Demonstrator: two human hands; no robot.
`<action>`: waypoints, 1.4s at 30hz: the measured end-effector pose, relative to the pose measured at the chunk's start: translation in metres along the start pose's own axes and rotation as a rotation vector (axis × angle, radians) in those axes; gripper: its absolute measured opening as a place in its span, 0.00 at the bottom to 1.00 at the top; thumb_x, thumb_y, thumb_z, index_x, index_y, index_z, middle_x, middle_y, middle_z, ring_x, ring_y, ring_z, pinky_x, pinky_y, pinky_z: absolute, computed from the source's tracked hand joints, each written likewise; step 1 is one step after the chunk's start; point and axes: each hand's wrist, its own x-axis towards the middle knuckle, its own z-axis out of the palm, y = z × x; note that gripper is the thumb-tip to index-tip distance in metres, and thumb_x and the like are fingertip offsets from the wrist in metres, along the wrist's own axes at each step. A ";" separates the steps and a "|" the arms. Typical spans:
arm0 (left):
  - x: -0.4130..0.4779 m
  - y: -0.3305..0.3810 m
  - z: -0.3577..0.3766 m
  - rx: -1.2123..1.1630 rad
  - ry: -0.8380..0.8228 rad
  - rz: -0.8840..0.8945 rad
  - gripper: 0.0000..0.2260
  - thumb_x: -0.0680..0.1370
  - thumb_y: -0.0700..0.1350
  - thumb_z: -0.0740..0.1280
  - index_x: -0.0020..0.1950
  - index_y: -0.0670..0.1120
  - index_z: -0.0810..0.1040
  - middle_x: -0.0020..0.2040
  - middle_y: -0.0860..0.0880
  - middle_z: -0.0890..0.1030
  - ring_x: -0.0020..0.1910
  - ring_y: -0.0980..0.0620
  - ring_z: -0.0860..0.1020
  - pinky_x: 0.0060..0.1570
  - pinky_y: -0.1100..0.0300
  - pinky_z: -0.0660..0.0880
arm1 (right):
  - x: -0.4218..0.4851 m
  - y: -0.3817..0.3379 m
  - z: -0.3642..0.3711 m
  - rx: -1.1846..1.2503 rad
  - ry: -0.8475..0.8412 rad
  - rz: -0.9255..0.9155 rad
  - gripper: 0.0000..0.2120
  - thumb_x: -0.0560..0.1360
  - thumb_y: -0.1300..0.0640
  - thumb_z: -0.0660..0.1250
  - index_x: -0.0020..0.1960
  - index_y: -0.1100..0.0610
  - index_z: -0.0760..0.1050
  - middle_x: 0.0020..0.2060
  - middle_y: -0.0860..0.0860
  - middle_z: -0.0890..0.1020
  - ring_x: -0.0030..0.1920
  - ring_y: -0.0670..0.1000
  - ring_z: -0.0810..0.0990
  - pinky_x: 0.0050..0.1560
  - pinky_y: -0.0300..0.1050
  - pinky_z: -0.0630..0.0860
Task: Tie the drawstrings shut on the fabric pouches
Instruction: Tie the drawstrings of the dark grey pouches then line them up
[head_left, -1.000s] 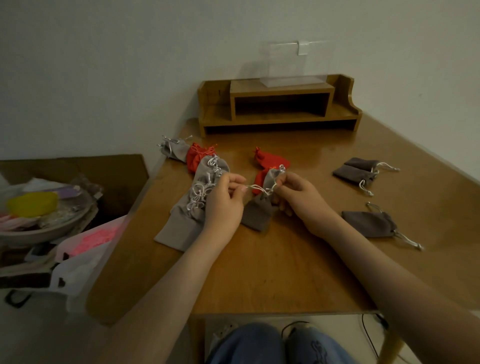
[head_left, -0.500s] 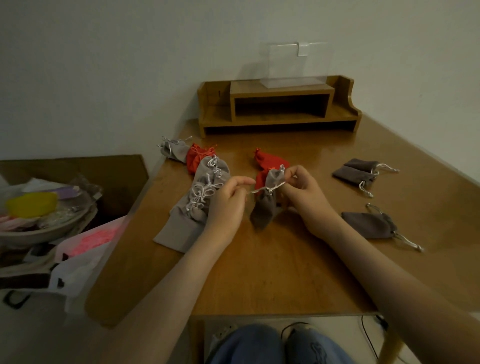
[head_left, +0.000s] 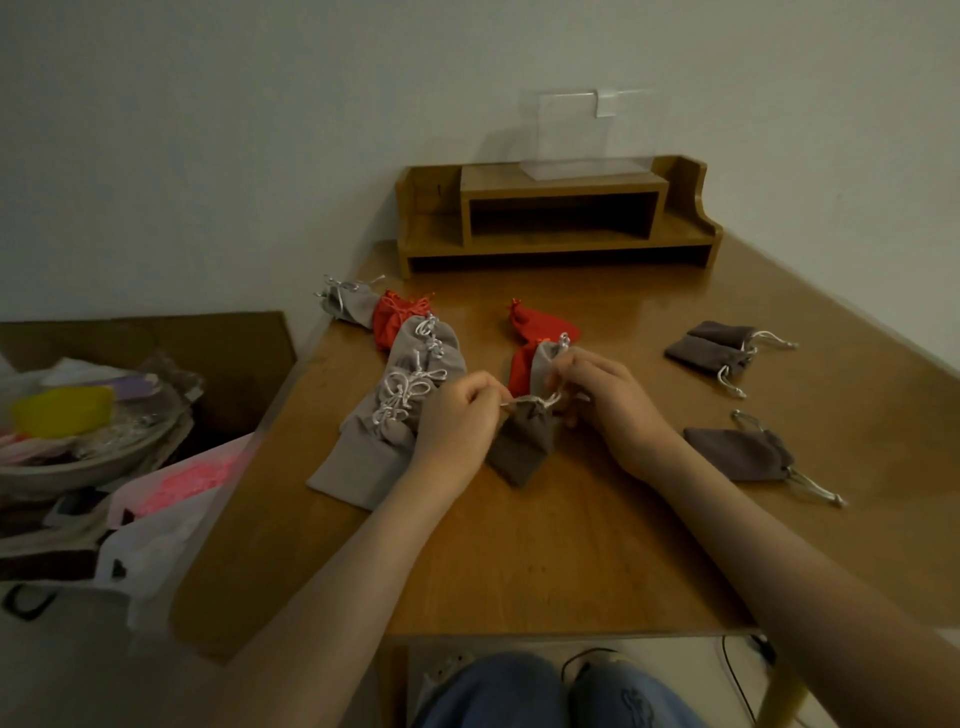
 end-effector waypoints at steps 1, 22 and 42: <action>0.000 0.000 -0.001 0.020 0.014 0.003 0.13 0.79 0.39 0.58 0.37 0.46 0.77 0.28 0.53 0.70 0.29 0.57 0.68 0.26 0.68 0.62 | 0.000 0.000 0.000 -0.022 0.030 -0.014 0.13 0.80 0.60 0.57 0.39 0.62 0.73 0.33 0.54 0.74 0.33 0.48 0.72 0.33 0.39 0.68; 0.002 -0.008 0.002 -0.048 -0.057 0.140 0.15 0.81 0.44 0.60 0.34 0.46 0.65 0.30 0.50 0.65 0.31 0.55 0.65 0.34 0.57 0.61 | 0.003 0.008 -0.005 -0.441 0.057 -0.071 0.11 0.78 0.51 0.64 0.49 0.57 0.80 0.53 0.48 0.68 0.59 0.47 0.66 0.62 0.42 0.65; 0.002 -0.004 0.001 -0.211 0.020 0.221 0.06 0.80 0.40 0.62 0.49 0.52 0.73 0.44 0.53 0.78 0.43 0.61 0.78 0.44 0.68 0.75 | -0.011 -0.007 0.001 -0.318 -0.255 -0.127 0.06 0.78 0.64 0.62 0.46 0.58 0.76 0.42 0.55 0.77 0.41 0.43 0.76 0.44 0.31 0.74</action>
